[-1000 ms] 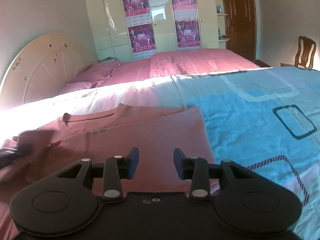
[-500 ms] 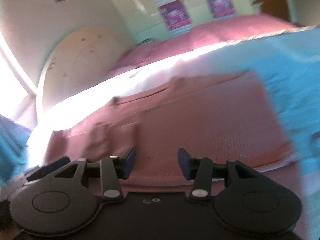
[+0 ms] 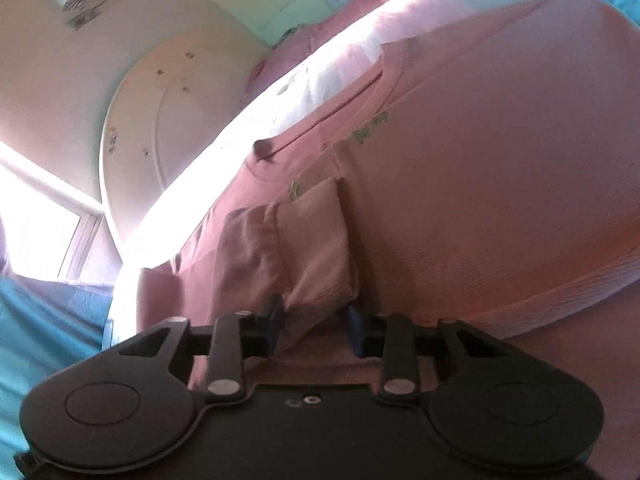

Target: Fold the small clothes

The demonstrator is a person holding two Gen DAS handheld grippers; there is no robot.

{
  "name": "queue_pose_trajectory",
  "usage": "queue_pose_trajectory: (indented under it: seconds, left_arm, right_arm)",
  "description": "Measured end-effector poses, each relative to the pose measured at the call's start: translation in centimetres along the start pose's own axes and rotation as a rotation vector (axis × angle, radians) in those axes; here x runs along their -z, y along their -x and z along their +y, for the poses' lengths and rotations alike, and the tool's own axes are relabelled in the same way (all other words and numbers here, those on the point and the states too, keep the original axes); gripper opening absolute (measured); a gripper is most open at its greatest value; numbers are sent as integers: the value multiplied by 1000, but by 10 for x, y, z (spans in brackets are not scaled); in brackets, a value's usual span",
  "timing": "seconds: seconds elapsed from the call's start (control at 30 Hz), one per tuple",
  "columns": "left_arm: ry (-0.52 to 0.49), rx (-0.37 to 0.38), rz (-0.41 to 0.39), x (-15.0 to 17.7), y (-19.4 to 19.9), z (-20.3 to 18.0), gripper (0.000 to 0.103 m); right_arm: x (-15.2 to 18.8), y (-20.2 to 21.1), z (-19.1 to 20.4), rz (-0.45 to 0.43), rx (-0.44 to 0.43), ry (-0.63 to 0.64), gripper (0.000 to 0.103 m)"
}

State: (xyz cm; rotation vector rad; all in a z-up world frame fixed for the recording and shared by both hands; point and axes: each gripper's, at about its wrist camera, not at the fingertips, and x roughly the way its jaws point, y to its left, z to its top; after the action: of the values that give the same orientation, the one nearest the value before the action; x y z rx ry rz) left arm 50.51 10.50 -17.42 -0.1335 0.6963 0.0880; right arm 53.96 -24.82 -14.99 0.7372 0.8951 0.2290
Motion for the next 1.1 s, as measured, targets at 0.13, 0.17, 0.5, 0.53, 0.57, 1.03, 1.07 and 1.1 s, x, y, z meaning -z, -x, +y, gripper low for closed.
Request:
queue_pose_trajectory:
  seconds: [0.13, 0.17, 0.5, 0.53, 0.57, 1.03, 1.07, 1.1]
  left_arm:
    - [-19, 5, -5, -2, -8, -4, 67]
    - [-27, 3, -6, -5, -7, -2, 66]
    - [-67, 28, -13, -17, -15, -4, 48]
    - [-67, 42, -11, -18, -15, -4, 35]
    - [-65, 53, -9, -19, -15, -3, 24]
    - [14, 101, 7, -18, -16, 10, 8]
    - [6, 107, 21, -19, -17, 10, 8]
    - [-3, 112, 33, -20, -16, 11, 8]
  right_arm:
    - [0, -6, 13, -14, 51, 64, 7]
    - [0, -5, 19, -22, 72, 116, 6]
    - [-21, 85, 25, -293, 251, 348, 6]
    - [-20, 87, 22, -288, 252, 344, 6]
    - [-19, 90, 20, -285, 256, 340, 6]
    - [6, 69, -7, -201, 314, 300, 8]
    - [7, 67, -11, -187, 319, 287, 13]
    - [8, 66, -14, -176, 317, 279, 19]
